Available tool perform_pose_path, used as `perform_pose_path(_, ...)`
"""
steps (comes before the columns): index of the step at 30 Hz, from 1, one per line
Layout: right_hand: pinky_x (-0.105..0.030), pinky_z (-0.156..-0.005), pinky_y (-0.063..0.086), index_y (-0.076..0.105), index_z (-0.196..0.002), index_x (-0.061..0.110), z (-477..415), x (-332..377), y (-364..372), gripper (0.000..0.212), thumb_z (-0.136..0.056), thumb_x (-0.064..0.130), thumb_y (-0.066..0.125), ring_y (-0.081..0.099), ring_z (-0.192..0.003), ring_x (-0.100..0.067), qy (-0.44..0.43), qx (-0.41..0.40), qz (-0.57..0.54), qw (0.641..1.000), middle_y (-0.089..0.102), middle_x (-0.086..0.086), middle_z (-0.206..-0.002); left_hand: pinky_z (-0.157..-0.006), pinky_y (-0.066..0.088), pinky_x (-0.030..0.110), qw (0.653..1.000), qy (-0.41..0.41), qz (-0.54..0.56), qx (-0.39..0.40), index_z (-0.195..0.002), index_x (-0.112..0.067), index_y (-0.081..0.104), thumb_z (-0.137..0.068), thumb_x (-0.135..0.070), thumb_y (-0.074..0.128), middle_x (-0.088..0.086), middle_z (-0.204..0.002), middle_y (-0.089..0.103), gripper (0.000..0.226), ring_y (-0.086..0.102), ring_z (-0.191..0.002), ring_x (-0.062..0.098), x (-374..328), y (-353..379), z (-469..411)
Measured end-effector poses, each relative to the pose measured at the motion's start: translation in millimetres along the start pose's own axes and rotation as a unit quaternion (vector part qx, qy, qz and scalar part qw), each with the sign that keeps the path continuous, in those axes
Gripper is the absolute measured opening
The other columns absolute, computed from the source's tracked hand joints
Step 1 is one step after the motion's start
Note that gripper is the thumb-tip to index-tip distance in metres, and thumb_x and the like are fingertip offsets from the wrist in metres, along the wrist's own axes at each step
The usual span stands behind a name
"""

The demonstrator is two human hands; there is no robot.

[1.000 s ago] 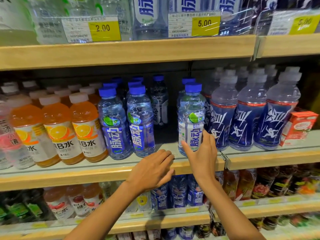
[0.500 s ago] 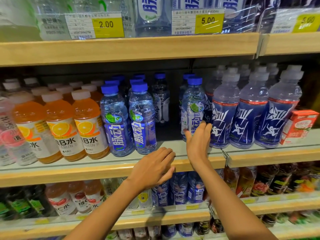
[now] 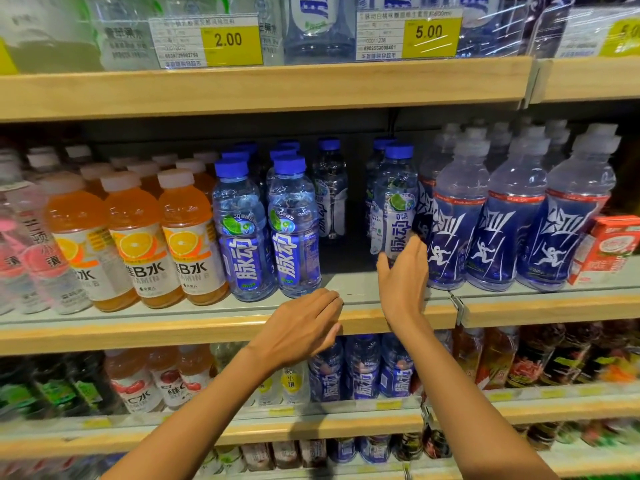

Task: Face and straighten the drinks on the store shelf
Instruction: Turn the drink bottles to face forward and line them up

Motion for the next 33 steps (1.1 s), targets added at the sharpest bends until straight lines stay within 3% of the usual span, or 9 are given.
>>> perform_pose_path(2,-0.032,-0.093,0.040,0.049,-0.125,0.000,17.7,6.7,-5.2,0.039,-0.091,0.012,0.061,0.051,-0.112,-0.027,-0.076,-0.008,-0.030,0.997,0.054,-0.014,-0.119,-0.072,0.056,0.030,1.000,0.012,-0.018,-0.003,-0.104,-0.003,0.067,-0.090,-0.029,0.045,0.010,-0.104,0.067,0.037,0.066,-0.091,0.023,-0.1,0.2,-1.8)
perform_pose_path(5,-0.031,-0.088,0.046,0.055,-0.117,0.002,24.1,15.5,4.7,0.029,-0.091,0.015,0.061,0.057,-0.101,-0.022,-0.136,0.082,-0.112,0.981,0.059,-0.010,-0.109,-0.074,0.055,0.032,0.999,0.029,-0.028,-0.007,-0.105,-0.002,0.066,-0.092,-0.028,0.045,0.012,-0.104,0.067,0.036,0.065,-0.091,0.024,-1.7,3.1,-6.3)
perform_pose_path(10,-0.034,-0.068,0.036,0.052,-0.086,0.006,-11.1,27.5,47.9,0.020,-0.091,0.023,0.062,0.050,-0.079,-0.025,-0.076,0.175,-0.117,0.975,0.055,-0.009,-0.083,-0.080,0.052,0.032,0.998,0.038,-0.040,-0.005,-0.109,-0.001,0.064,-0.093,-0.030,0.045,0.013,-0.108,0.066,0.038,0.063,-0.096,0.025,-1.2,9.4,-7.6)
perform_pose_path(13,-0.031,-0.080,0.036,0.049,-0.124,0.001,-37.5,30.3,85.6,0.044,-0.093,0.032,0.059,0.056,-0.107,-0.032,-0.045,0.212,-0.046,0.975,0.059,-0.020,-0.118,-0.083,0.051,0.031,0.998,0.042,-0.052,-0.009,-0.109,-0.002,0.065,-0.093,-0.032,0.045,0.013,-0.110,0.066,0.040,0.063,-0.098,0.025,-0.9,11.7,-6.0)
perform_pose_path(15,-0.033,-0.088,0.036,0.040,-0.135,-0.002,-48.7,26.5,103.9,0.059,-0.093,0.037,0.057,0.054,-0.117,-0.034,-0.022,0.220,-0.022,0.975,0.053,-0.022,-0.132,-0.084,0.051,0.031,0.997,0.042,-0.057,-0.012,-0.111,-0.002,0.066,-0.094,-0.033,0.044,0.013,-0.111,0.067,0.041,0.063,-0.100,0.025,-0.9,12.4,-4.5)
perform_pose_path(20,-0.034,-0.071,0.031,0.053,-0.117,-0.014,-54.3,22.5,127.3,0.049,-0.090,0.025,0.066,0.058,-0.103,-0.043,-0.011,0.211,-0.115,0.971,0.060,-0.033,-0.113,-0.085,0.052,0.032,0.998,0.037,-0.056,-0.017,-0.111,-0.001,0.066,-0.095,-0.032,0.044,0.014,-0.112,0.067,0.041,0.063,-0.101,0.026,0.5,13.3,-3.6)
perform_pose_path(23,-0.037,-0.075,0.031,0.054,-0.113,-0.015,-55.4,19.9,132.3,0.047,-0.089,0.023,0.067,0.057,-0.103,-0.043,0.001,0.208,-0.133,0.969,0.058,-0.034,-0.111,-0.085,0.052,0.032,0.998,0.031,-0.053,-0.016,-0.111,0.000,0.066,-0.095,-0.032,0.044,0.014,-0.111,0.067,0.042,0.064,-0.101,0.026,0.9,13.2,-3.5)
perform_pose_path(27,-0.030,-0.063,0.026,0.055,-0.104,-0.016,-56.5,21.5,126.9,0.047,-0.085,0.024,0.071,0.060,-0.097,-0.041,0.022,0.212,-0.133,0.968,0.061,-0.033,-0.105,-0.090,0.048,0.030,0.998,0.031,-0.053,-0.018,-0.112,0.000,0.066,-0.099,-0.032,0.036,0.015,-0.113,0.067,0.046,0.063,-0.103,0.026,0.5,12.4,-2.9)
perform_pose_path(33,-0.032,-0.086,0.042,0.047,-0.125,-0.007,-32.5,22.9,94.5,0.064,-0.085,0.037,0.070,0.057,-0.110,-0.034,-0.001,0.222,-0.052,0.974,0.059,-0.022,-0.120,-0.093,0.043,0.031,0.997,0.028,-0.070,-0.014,-0.111,0.000,0.065,-0.100,-0.033,0.033,0.015,-0.112,0.066,0.047,0.062,-0.101,0.027,0.8,13.8,-3.5)
Point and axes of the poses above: each hand's wrist, its own z-axis away from the middle knuckle, its own y-axis out of the palm, x = y × z, the point moved 5 cm from there along -z, towards the middle knuckle
